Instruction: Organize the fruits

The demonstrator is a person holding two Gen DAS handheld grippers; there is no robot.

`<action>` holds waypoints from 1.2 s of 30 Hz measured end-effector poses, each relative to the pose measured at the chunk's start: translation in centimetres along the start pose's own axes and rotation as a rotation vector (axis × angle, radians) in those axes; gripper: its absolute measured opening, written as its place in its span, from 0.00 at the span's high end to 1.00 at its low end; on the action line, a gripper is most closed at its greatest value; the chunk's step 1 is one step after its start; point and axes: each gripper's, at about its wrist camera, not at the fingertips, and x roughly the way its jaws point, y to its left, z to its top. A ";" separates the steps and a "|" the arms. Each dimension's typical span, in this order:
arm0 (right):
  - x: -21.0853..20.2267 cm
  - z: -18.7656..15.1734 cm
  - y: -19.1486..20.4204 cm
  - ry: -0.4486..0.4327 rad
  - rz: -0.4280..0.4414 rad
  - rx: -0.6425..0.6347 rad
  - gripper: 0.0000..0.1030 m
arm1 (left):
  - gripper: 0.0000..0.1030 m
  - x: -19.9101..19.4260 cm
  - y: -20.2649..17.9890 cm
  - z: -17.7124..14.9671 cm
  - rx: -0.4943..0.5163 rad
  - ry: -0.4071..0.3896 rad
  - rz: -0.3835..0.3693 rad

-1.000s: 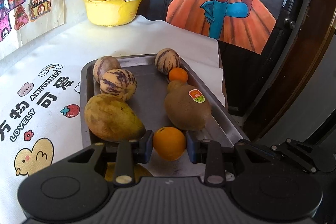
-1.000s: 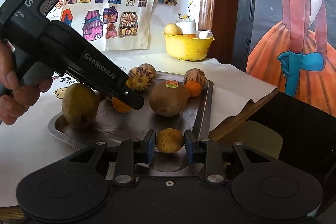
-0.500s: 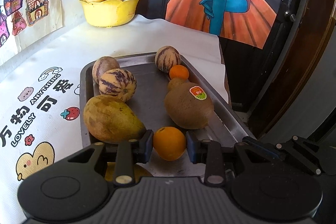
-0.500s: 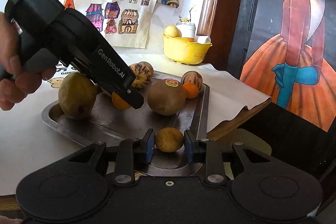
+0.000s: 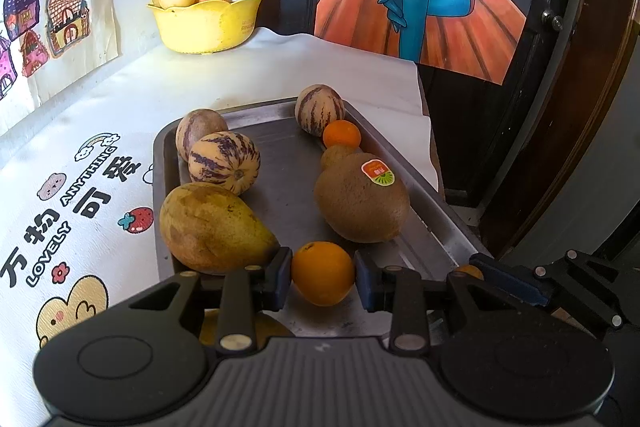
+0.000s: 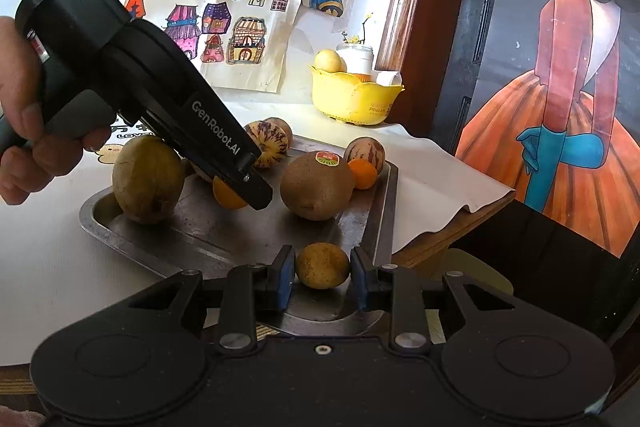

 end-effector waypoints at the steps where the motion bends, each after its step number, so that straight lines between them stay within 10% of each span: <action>1: 0.0 0.0 0.0 0.000 -0.001 0.000 0.69 | 0.64 0.0 0.0 0.0 0.003 0.001 0.001; 36: -0.6 0.1 -0.2 -0.025 -0.025 -0.005 0.38 | 0.32 -2.1 -0.1 0.9 -0.039 -0.030 -0.001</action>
